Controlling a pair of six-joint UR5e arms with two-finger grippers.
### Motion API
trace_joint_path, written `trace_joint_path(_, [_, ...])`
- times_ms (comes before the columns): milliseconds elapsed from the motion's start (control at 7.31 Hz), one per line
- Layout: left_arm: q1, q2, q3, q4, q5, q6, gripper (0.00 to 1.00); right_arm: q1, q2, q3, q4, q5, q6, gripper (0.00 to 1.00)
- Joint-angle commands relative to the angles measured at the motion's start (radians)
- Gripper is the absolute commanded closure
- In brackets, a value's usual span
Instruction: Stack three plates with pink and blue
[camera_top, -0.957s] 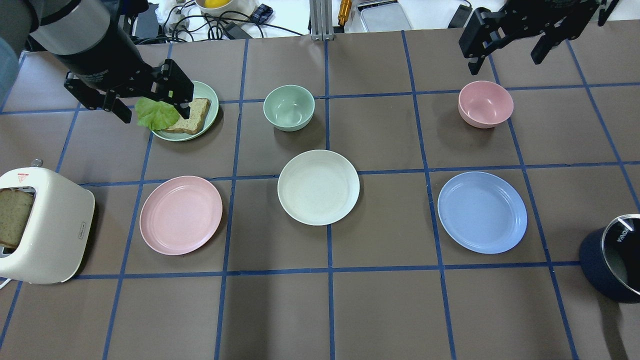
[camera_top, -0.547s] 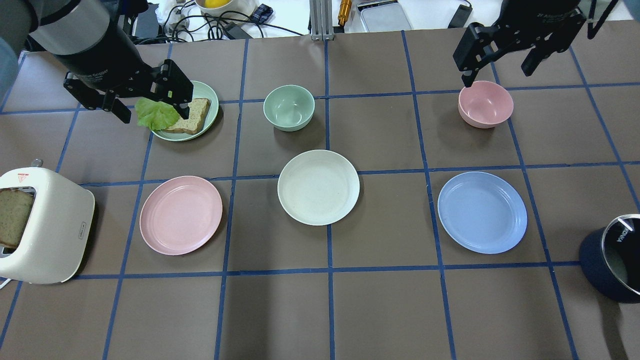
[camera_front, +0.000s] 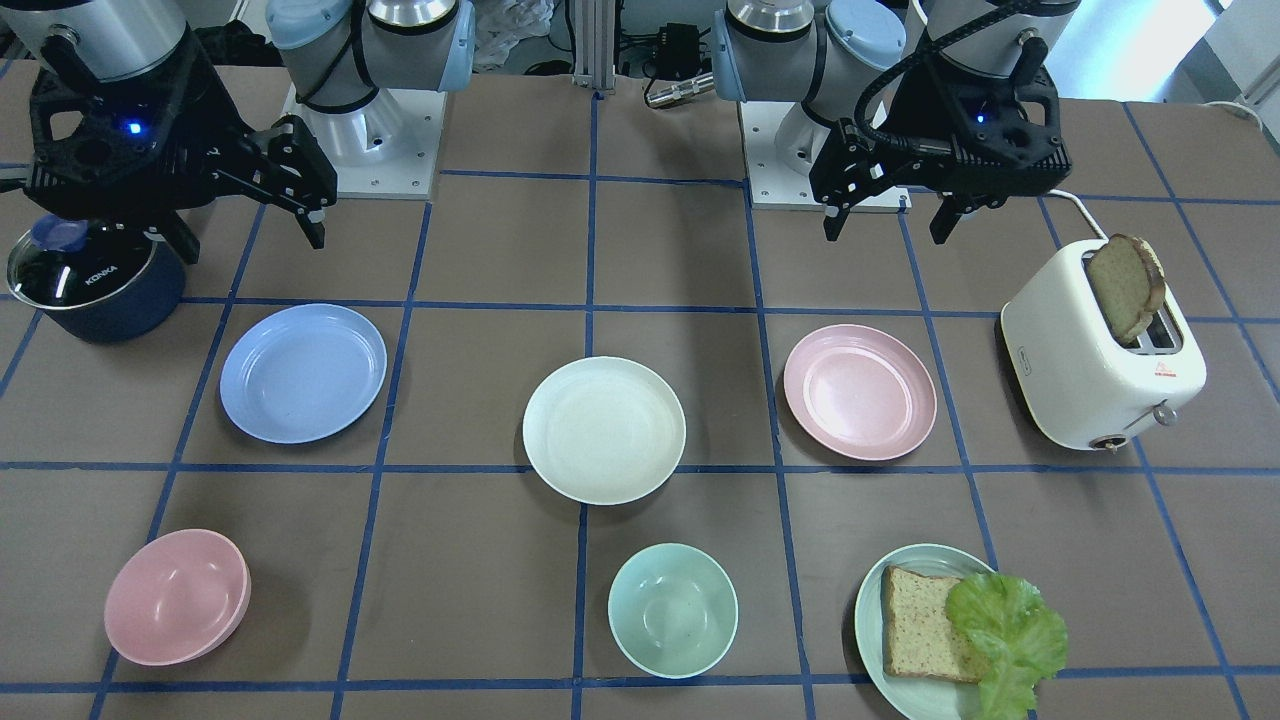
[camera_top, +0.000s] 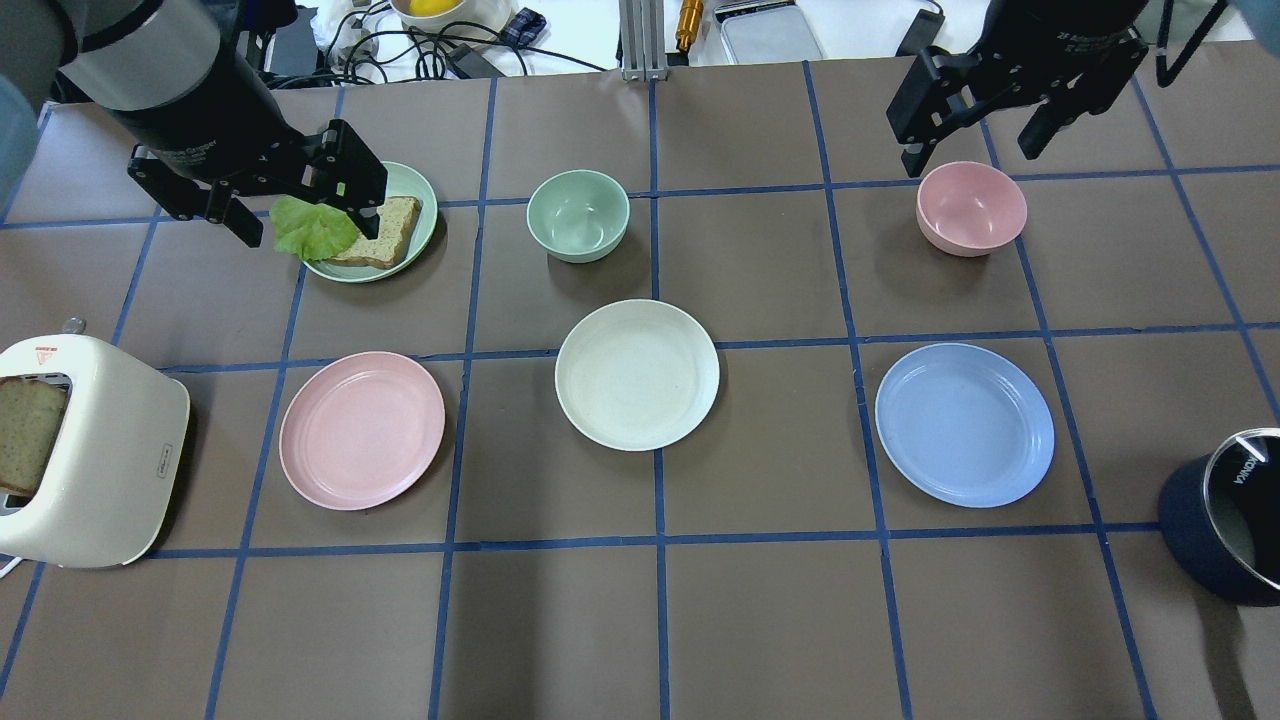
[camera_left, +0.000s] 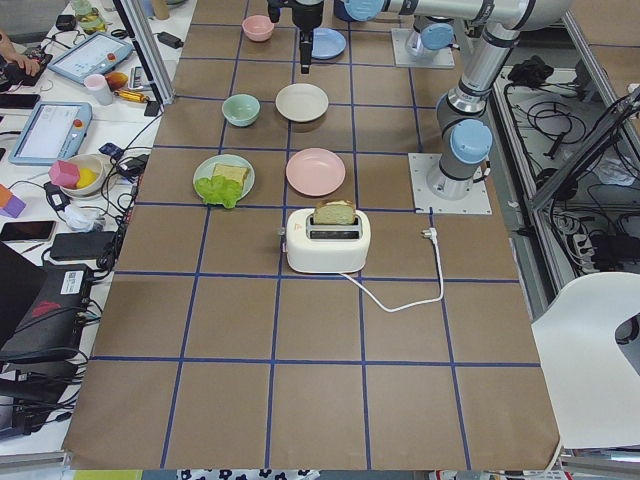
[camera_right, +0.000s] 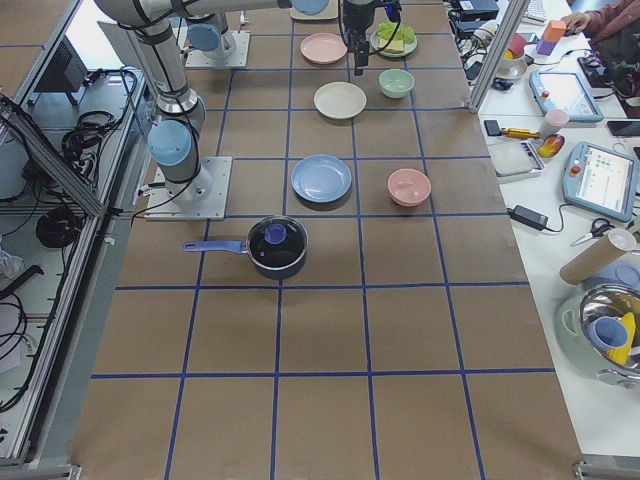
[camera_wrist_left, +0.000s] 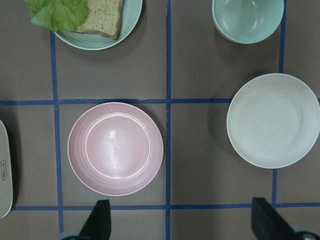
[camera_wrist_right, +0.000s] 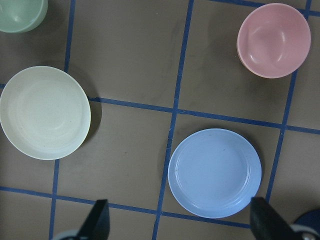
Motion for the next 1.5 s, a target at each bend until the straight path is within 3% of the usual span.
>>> trace_joint_path(0, [0.001, 0.000, 0.000, 0.000, 0.000, 0.000, 0.00, 0.001, 0.001, 0.001, 0.005, 0.001, 0.004, 0.03])
trace_joint_path(137, [0.001, 0.000, 0.000, 0.000, 0.000, 0.000, 0.00, 0.001, 0.001, 0.001, 0.005, 0.000, 0.004, 0.07])
trace_joint_path(410, [0.001, 0.000, -0.002, 0.000, 0.000, 0.000, 0.00, 0.001, 0.001, 0.003, 0.005, -0.012, 0.003, 0.06])
trace_joint_path(684, [0.002, -0.002, -0.009, 0.000, 0.000, 0.000, 0.00, 0.001, 0.003, 0.003, 0.005, -0.015, 0.003, 0.22])
trace_joint_path(1094, [0.002, 0.000, -0.012, 0.000, 0.000, 0.000, 0.00, -0.011, 0.007, 0.015, 0.004, -0.083, -0.050, 0.22])
trace_joint_path(1368, [0.010, -0.011, -0.031, -0.008, 0.000, 0.005, 0.00, -0.068, 0.009, 0.076, -0.013, -0.080, -0.092, 0.22])
